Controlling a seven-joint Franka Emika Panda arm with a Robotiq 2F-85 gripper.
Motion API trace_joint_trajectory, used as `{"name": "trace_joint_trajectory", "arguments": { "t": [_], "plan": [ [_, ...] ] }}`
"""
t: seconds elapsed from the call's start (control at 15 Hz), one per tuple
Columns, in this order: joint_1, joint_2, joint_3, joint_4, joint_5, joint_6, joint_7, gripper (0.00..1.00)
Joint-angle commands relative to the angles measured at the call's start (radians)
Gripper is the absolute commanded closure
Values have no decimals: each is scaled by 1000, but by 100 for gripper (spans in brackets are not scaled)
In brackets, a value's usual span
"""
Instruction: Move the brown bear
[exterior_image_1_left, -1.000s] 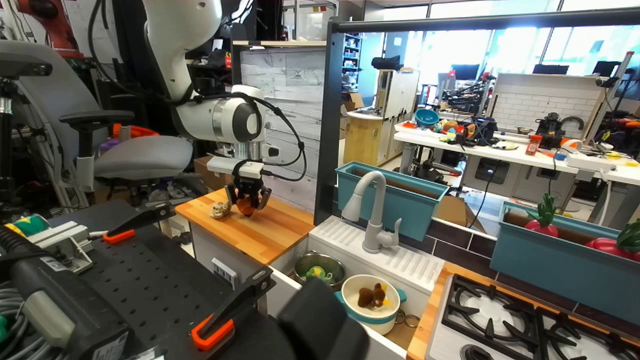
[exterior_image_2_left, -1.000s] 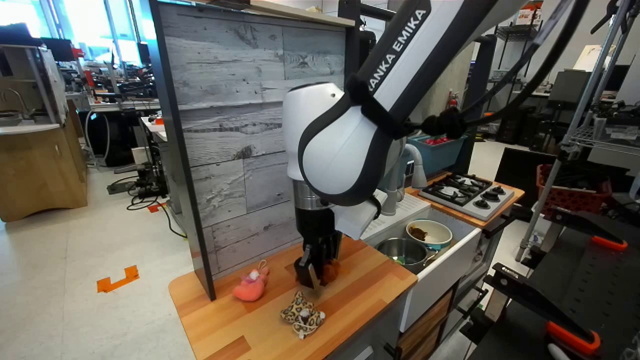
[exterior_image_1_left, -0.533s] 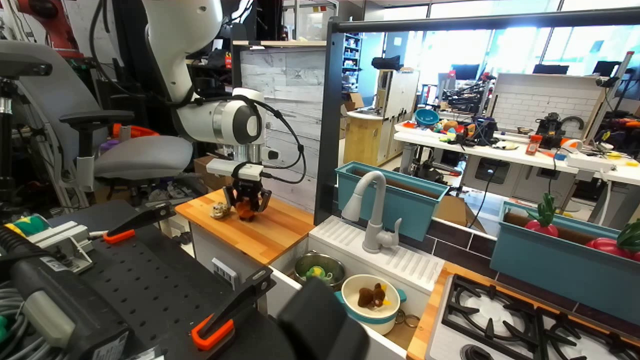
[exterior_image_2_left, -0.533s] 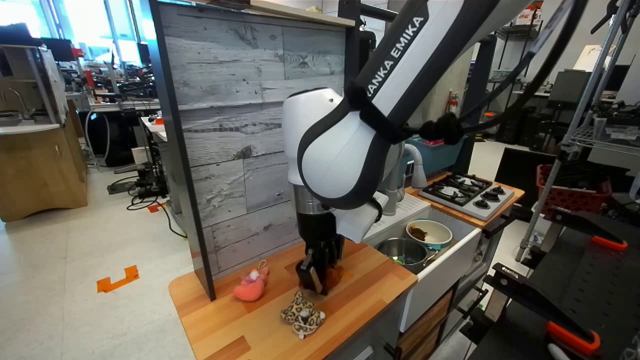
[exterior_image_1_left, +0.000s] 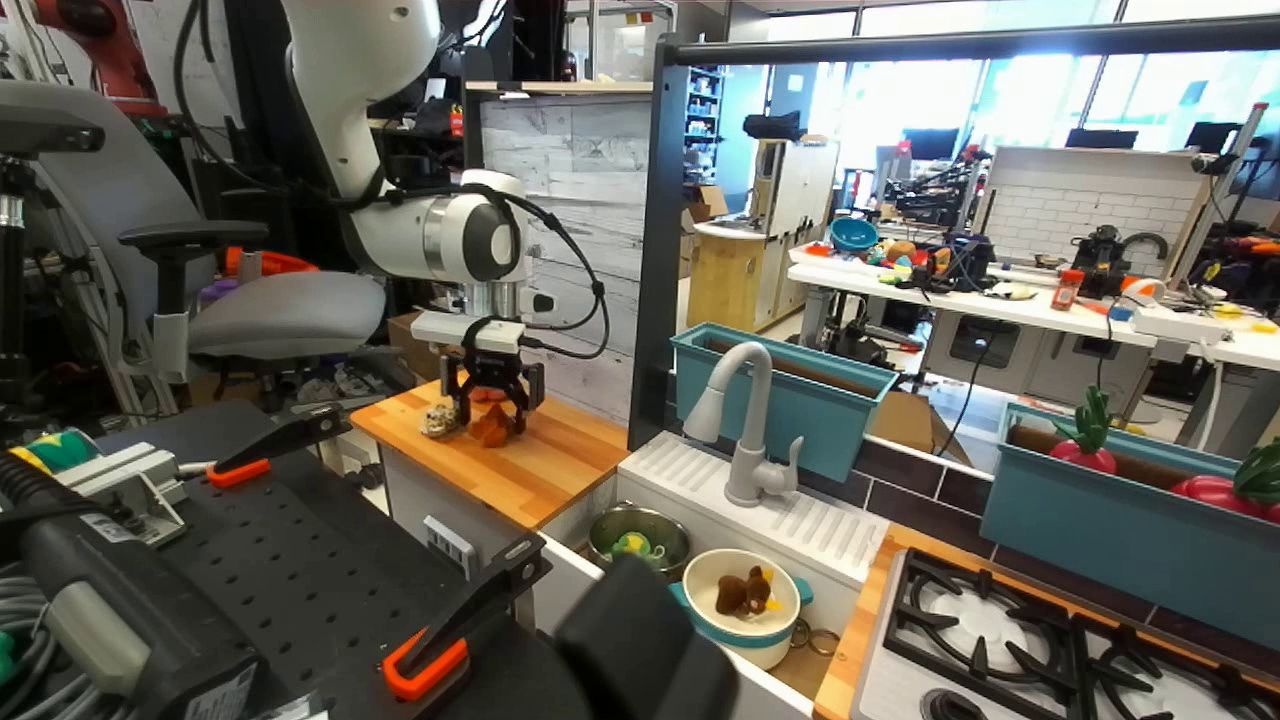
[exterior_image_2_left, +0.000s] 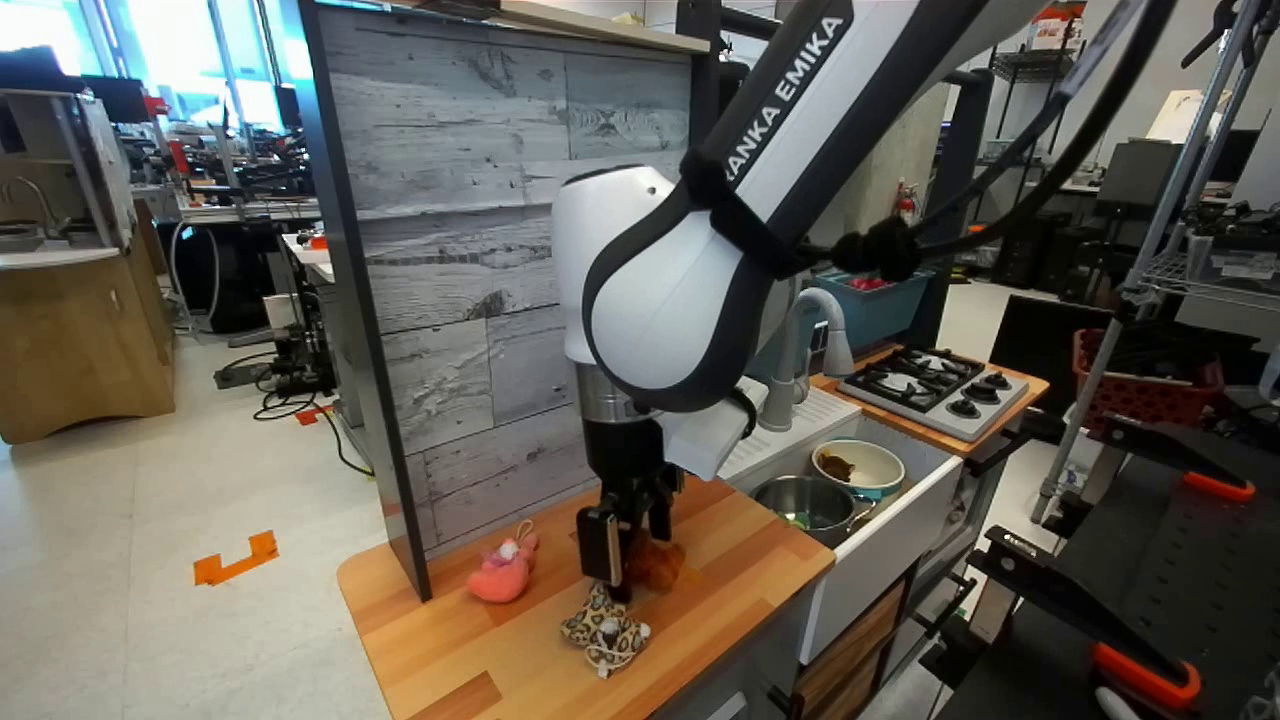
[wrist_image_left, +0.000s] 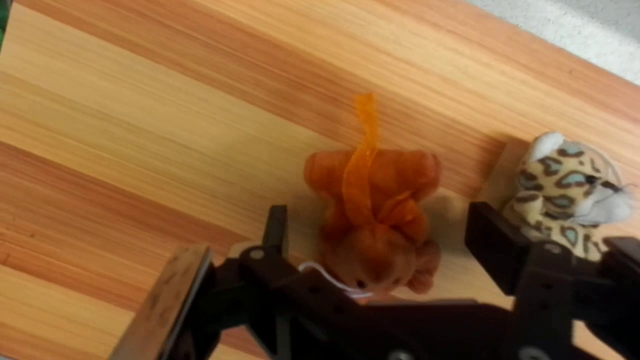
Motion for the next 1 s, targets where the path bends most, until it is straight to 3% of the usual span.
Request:
{"name": "trace_joint_trajectory", "arguments": {
  "t": [0.0,0.27,0.67,0.73,0.93],
  "plan": [
    [4,-90,2,-40,6,-47,1,0],
    [-7,-192,11,-98,32,-70,35,0],
    [-1,-383,2,-283,83,-68,175,0],
    [4,-294,-2,-185,59,-52,137,0],
    [3,-309,-2,-201,60,-51,141,0]
  ]
}}
